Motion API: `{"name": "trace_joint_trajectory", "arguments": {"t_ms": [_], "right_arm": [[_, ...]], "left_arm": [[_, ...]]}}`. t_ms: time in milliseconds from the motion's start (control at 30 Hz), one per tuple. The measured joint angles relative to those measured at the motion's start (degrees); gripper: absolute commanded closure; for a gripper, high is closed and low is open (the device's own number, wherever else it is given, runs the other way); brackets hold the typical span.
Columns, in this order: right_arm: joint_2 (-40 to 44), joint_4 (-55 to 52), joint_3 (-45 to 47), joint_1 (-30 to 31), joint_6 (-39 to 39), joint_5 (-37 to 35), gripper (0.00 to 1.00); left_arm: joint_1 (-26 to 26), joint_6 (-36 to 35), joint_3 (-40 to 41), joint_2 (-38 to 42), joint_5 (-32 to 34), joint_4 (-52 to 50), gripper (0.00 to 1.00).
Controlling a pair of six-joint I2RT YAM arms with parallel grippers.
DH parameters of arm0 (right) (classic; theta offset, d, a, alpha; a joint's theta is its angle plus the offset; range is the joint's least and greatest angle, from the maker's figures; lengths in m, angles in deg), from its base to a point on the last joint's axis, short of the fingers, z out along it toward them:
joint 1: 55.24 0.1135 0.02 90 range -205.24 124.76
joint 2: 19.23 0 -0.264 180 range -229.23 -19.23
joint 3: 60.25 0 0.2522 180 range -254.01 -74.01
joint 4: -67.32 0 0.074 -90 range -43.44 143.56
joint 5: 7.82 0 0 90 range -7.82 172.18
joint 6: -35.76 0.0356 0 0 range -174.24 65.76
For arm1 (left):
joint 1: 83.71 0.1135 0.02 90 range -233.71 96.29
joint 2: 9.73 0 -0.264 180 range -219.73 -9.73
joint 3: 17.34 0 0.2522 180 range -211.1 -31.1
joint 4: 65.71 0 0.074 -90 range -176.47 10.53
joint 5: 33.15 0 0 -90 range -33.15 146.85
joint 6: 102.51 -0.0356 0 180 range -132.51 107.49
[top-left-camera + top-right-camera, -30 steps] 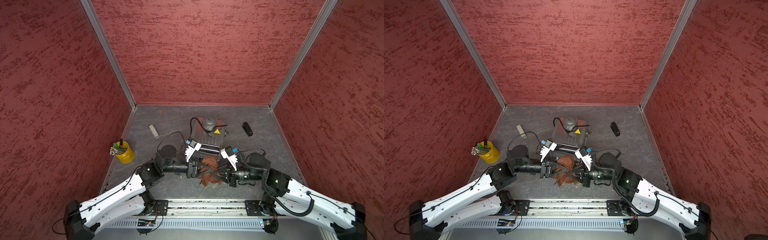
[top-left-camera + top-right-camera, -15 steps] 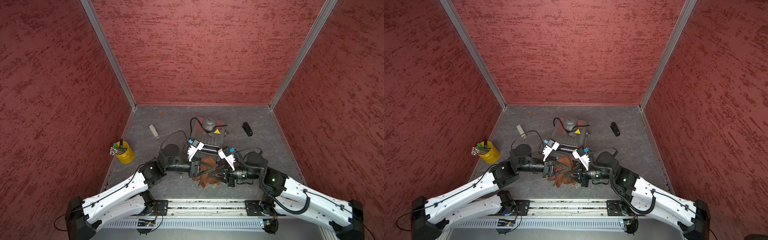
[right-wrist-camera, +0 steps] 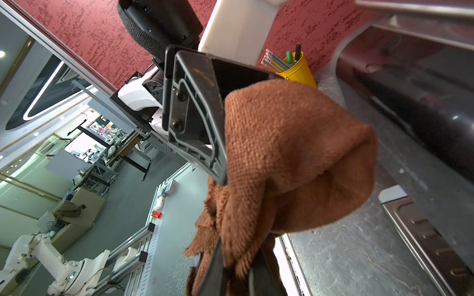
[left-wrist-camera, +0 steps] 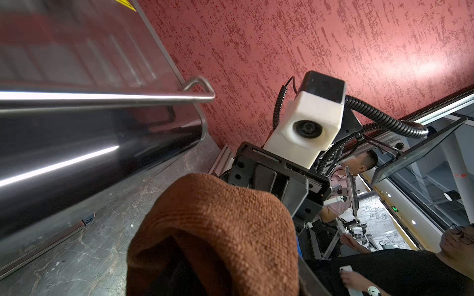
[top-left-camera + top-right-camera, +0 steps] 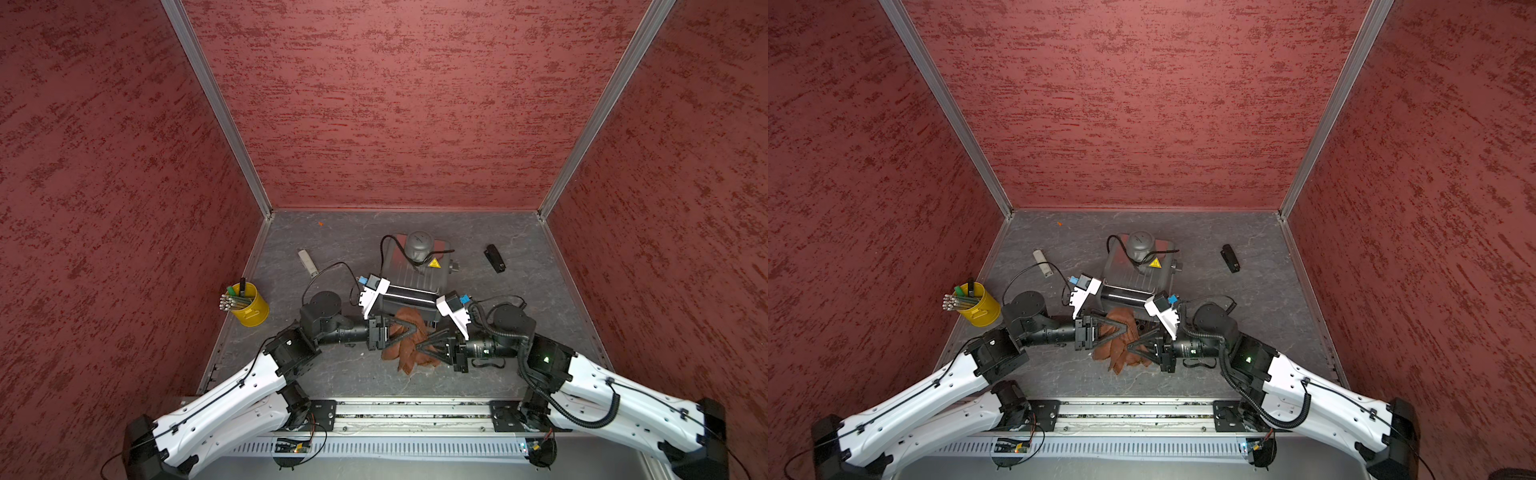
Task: Wipe the surface of a coffee machine
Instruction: Adjust the cleaning item.
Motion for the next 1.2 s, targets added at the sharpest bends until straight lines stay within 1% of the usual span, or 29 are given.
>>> {"name": "trace_joint_trajectory", "arguments": {"t_ms": [100,167,200,267,300,333,367,400,433,567,600,633,700,800,833,867,900,1033,1100,1200], "right_arm": [[1.29,-0.39,0.0,0.0,0.02,-0.55,1.0],[1.73,-0.39,0.0,0.0,0.02,-0.66,1.0],[1.68,-0.39,0.0,0.0,0.02,-0.66,1.0],[1.11,-0.39,-0.02,0.0,0.04,-0.48,1.0],[0.7,-0.48,-0.24,0.0,0.02,-0.31,1.0],[0.11,-0.61,-0.63,0.0,0.04,-0.13,1.0],[-0.37,-0.59,-1.01,0.0,0.02,0.02,1.0],[-0.63,-0.7,-1.27,0.0,0.02,0.2,1.0],[-0.83,-1.03,-1.4,0.0,0.02,0.39,1.0],[-1.33,-2.34,-1.49,-0.02,0.0,0.42,1.0],[-1.33,-2.38,-1.49,-0.02,-0.02,0.39,1.0],[-1.31,-2.32,-1.49,-0.02,-0.07,0.37,1.0],[-1.22,-2.27,-1.51,0.0,-0.24,0.15,0.97],[-1.01,-2.51,-2.03,0.0,-0.61,-1.88,0.8],[-1.03,-2.99,-2.58,0.02,-0.96,-3.04,0.72],[-1.01,-3.58,-3.17,0.04,-1.33,-4.07,0.67],[-0.87,-4.31,-4.0,0.04,-1.92,-5.44,0.64],[-0.13,-6.27,-7.28,0.02,-3.41,-9.86,0.54],[-0.2,-6.73,-8.81,0.02,-4.26,-11.43,0.51],[-0.9,-7.96,-11.41,0.02,-5.81,-13.73,0.5]], "left_arm": [[0.31,0.09,0.31,0.42,-0.04,0.09,0.62],[0.52,0.24,0.52,0.48,-0.13,0.37,0.62],[0.52,0.24,0.55,0.39,-0.22,0.5,0.59],[0.55,0.2,0.59,-0.07,-0.66,0.96,0.43],[0.52,0.5,0.59,-0.52,-0.83,1.22,0.4],[0.31,0.63,0.59,-1.22,-1.01,1.4,0.4],[0.07,0.76,0.59,-1.97,-1.07,1.44,0.42],[-0.26,0.83,0.59,-2.71,-1.07,1.53,0.47],[-0.59,0.96,0.59,-3.28,-1.09,1.75,0.55],[-1.31,0.66,0.46,-3.43,-1.36,2.62,0.92],[-1.31,0.44,0.46,-3.15,-1.31,2.64,0.97],[-1.29,0.48,0.48,-2.71,-1.16,2.6,1.0],[-1.01,0.39,0.48,-1.95,-1.05,2.56,1.0],[-0.17,0.59,0.52,-0.7,-0.52,2.58,1.0],[0.28,0.85,0.55,-0.13,-0.24,2.58,1.0],[0.81,1.2,0.66,0.52,0.26,2.54,1.0],[1.77,1.46,0.96,1.49,0.92,2.45,1.0],[6.51,3.3,1.75,5.79,3.34,1.27,1.0],[8.55,3.87,1.75,7.67,3.93,0.83,1.0],[11.17,4.39,1.33,9.92,4.07,-0.46,1.0]]}}
